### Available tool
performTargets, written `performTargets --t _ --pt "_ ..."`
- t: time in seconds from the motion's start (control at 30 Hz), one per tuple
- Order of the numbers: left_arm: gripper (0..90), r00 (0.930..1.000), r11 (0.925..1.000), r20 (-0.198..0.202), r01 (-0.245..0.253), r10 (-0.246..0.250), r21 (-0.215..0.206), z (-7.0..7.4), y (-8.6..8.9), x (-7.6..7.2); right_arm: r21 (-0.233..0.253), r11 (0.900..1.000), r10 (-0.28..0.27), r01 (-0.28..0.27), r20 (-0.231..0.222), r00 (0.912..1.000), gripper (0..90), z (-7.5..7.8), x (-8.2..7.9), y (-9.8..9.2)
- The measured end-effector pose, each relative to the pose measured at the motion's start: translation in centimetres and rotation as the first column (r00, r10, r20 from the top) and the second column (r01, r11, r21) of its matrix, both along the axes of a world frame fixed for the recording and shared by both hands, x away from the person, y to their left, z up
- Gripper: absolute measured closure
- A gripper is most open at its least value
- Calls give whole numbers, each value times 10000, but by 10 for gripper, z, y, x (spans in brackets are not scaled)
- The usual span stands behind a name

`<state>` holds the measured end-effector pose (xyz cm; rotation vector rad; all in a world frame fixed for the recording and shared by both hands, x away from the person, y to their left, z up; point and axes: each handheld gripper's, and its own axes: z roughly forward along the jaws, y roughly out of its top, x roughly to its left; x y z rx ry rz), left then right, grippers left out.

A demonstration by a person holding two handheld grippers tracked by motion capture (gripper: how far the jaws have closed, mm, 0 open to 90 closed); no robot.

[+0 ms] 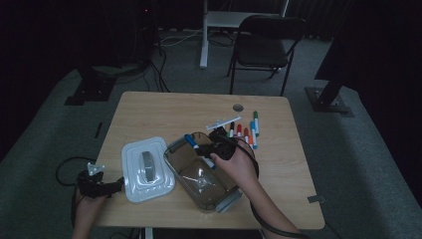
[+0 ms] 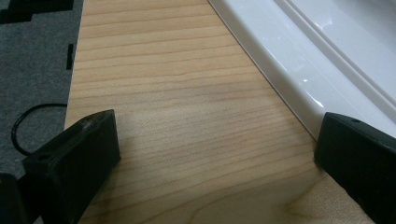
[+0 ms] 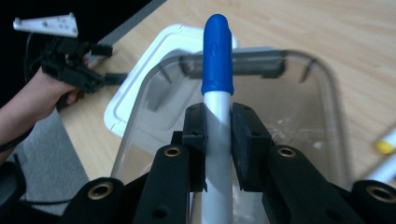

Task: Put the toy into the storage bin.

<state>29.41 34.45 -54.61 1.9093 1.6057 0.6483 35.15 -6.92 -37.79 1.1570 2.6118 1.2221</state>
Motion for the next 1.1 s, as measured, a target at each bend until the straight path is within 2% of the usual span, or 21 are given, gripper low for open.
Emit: performTargets --t 0.2,0.43,0.5,0.7,0.77,0.83,0.87,1.0,1.1 --pt "6 10000 10000 -10 4 -4 2 0 0 0 -431 9978 488 -508 -470 9977 768 -18 -1 22" --pt "6 10000 10000 1 4 -4 0 0 0 0 -666 9949 692 -758 -955 9930 768 -33 -1 37" --pt "6 10000 10000 6 -2 2 0 0 0 0 -895 9924 727 -842 -1239 9896 768 -42 0 43" --pt "6 10000 10000 5 -1 1 -2 0 0 0 -1396 9844 827 -1072 -1707 9818 768 -56 4 51" --pt "6 10000 10000 7 -2 2 -1 0 0 0 -1418 9821 941 -1237 -1994 9754 768 -61 5 53" --pt "6 10000 10000 3 5 -5 6 0 0 0 -1482 9808 940 -1265 -2093 9733 768 -64 5 55" --pt "6 10000 10000 -3 9 -9 12 0 0 0 -1751 9743 1020 -1419 -2187 9704 768 -69 6 59" --pt "6 10000 10000 -11 4 -4 -1 0 0 0 -2068 9639 1136 -1675 -2492 9618 768 -78 7 62" --pt "6 10000 10000 -11 5 -5 1 0 0 0 -2469 9516 1144 -1830 -2681 9566 768 -84 7 65"
